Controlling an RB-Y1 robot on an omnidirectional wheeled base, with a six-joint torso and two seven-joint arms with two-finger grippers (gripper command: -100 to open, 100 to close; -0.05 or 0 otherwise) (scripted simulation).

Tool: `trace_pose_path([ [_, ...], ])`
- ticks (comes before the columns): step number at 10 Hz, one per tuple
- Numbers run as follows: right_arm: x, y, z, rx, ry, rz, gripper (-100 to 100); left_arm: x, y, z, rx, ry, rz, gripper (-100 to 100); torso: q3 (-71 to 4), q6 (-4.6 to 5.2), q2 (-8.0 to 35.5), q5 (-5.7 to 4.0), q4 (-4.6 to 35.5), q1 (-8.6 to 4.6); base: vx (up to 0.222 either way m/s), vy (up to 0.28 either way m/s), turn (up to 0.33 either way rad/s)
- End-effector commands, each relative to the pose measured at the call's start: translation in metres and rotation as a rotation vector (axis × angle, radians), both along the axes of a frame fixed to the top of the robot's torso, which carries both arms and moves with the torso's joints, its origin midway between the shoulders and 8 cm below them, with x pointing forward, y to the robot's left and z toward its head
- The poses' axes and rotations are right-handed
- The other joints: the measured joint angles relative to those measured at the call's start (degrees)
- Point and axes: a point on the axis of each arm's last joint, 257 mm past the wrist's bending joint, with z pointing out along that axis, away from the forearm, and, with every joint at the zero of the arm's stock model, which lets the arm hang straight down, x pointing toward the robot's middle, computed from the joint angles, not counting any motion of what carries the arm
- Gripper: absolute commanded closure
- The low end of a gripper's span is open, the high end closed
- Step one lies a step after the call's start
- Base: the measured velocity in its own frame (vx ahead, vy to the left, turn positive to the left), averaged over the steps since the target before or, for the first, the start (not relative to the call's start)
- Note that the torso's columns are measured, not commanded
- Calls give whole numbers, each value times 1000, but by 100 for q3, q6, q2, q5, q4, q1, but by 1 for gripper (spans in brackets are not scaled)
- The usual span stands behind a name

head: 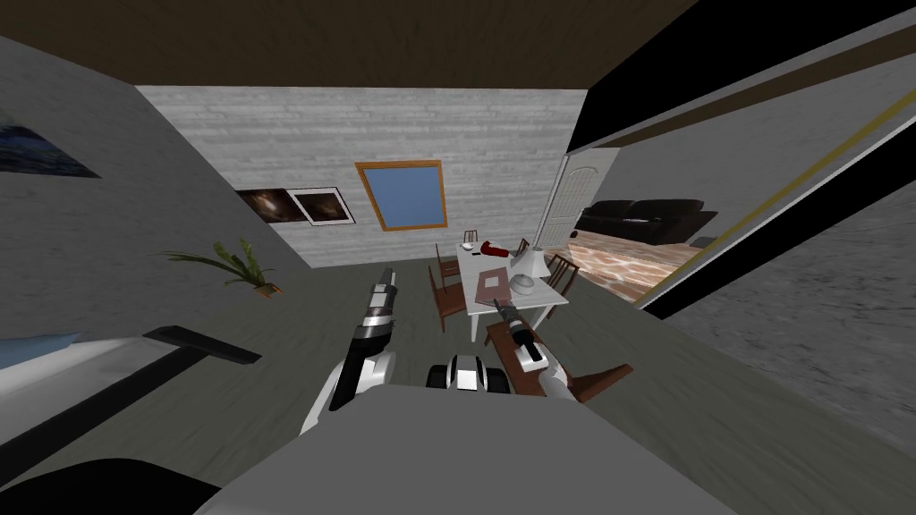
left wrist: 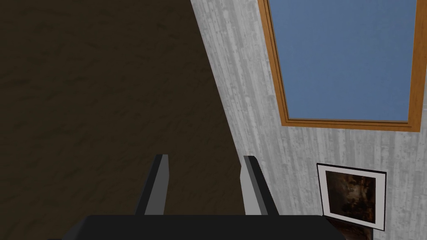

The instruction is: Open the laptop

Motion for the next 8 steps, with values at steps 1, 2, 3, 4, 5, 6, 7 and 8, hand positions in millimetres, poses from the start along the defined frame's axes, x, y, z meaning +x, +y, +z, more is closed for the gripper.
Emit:
trace_pose_path([
  [1,22,-4,18,1,-6,-3,-100,0,0,0,0,0,0,0,2,0,3,1,1,1,-79,21,8],
  [2,16,-5,12,0,0,-3,-100,0,0,0,0,0,0,0,3,3,5,0,-1,1,-33,11,0],
  [3,17,-6,12,1,1,-3,0,0,0,0,0,0,0,0,-5,2,-12,-5,-10,-7,-7,2,0],
  [4,17,-6,12,1,1,-3,0,0,0,0,0,0,0,0,-14,1,-25,-9,-17,-13,0,0,0],
  [5,17,-6,12,1,1,-3,0,0,0,0,0,0,0,0,-15,0,-25,-10,-18,-14,0,0,0],
  [6,17,-6,12,1,1,-3,0,0,0,0,0,0,0,0,-12,0,-21,-9,-17,-12,0,0,0],
  [7,17,-6,12,1,1,-3,0,0,0,0,0,0,0,0,-9,0,-16,-9,-16,-10,0,0,0],
  [8,17,-6,12,1,1,-3,0,0,0,0,0,0,0,0,-7,0,-13,-9,-15,-9,0,0,0],
])
